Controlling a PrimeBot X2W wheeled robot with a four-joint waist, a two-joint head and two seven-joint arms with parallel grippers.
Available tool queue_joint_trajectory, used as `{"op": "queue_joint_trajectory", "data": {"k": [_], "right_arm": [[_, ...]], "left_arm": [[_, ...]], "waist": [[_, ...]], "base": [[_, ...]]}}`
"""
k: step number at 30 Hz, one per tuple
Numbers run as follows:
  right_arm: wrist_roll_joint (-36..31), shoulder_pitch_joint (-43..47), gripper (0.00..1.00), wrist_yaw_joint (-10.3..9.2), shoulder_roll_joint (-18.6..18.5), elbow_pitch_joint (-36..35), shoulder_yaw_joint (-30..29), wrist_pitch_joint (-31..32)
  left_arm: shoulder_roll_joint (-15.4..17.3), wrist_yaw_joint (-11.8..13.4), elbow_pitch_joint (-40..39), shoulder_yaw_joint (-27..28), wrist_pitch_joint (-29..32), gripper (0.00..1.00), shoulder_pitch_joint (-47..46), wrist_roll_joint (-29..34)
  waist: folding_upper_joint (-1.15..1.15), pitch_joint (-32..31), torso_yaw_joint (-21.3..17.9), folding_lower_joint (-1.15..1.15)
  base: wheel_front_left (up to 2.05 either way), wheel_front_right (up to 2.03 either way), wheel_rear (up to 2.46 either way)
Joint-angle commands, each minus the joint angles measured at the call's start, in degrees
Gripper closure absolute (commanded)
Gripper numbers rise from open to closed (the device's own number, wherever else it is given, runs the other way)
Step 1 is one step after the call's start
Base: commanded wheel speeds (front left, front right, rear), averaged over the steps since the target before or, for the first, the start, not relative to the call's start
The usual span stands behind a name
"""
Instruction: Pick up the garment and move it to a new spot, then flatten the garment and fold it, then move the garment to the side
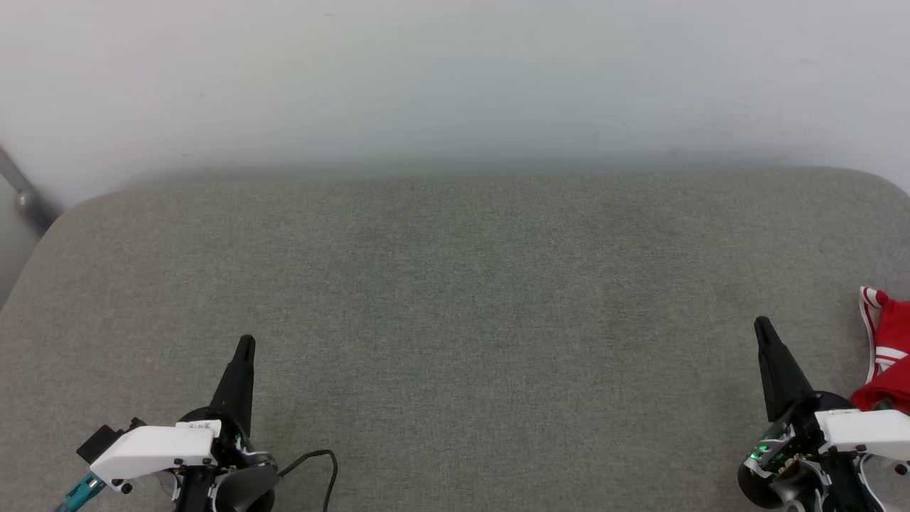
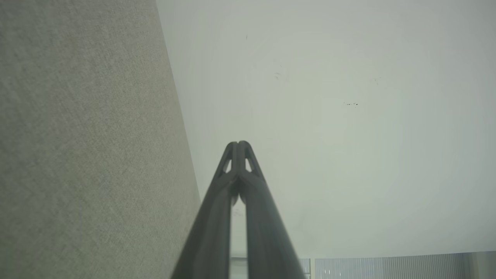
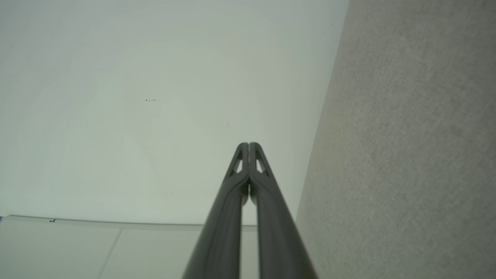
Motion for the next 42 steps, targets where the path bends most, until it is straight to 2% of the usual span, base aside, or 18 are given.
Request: {"op": "queue_joint_trajectory", "data": {"k": [1,42], "right_arm": [[0.23,-0.65,1.00,0.00,0.23,0.03,0.03,-0.01],[0.23,-0.65,1.00,0.00,0.23,0.03,0.03,-0.01]], "left_arm": [[-0.08,-0.13,-0.01,0.06,0.10,1.00,-0.41,0.04],[-0.08,-0.13,-0.01,0.06,0.10,1.00,-0.41,0.04]], "waist": [[0.00,0.00,0.00,0.00],[0.00,0.00,0.00,0.00]], "base": [[0.00,0.00,0.00],[0.00,0.00,0.00]]}}
